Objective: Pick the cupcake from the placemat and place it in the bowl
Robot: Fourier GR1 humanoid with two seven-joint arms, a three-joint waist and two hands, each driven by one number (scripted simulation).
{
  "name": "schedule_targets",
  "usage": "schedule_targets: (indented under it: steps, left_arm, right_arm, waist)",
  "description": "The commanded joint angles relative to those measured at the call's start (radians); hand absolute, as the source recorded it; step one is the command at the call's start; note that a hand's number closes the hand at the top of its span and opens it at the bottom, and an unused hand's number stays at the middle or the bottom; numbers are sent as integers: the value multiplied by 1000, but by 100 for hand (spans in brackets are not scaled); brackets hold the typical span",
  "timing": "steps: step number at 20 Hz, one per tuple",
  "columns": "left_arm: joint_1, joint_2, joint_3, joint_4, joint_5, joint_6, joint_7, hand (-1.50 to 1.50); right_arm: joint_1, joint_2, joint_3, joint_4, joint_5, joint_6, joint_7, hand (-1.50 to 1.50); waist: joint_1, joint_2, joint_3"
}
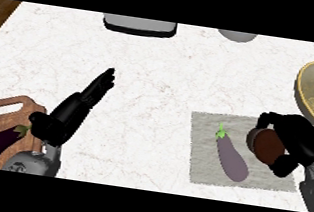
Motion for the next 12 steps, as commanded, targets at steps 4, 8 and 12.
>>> schedule_targets:
  steps: [4,8,12]
  left_arm:
    - [27,22,22,-12,18,-24,-9,0]
    - [-46,-1,29,18,3,10,37,0]
    - [21,10,19,4,8,-23,-14,0]
  right_arm:
    - [36,21,-137,-188,-56,-167,-21,150]
    - [39,35,-269,-349,-240,-108,-2,150]
    - [14,23,-419,-293,-374,-83,-25,150]
  waist:
    - [-4,-2,0]
    - [-25,-4,0]
    - [-2,1,0]
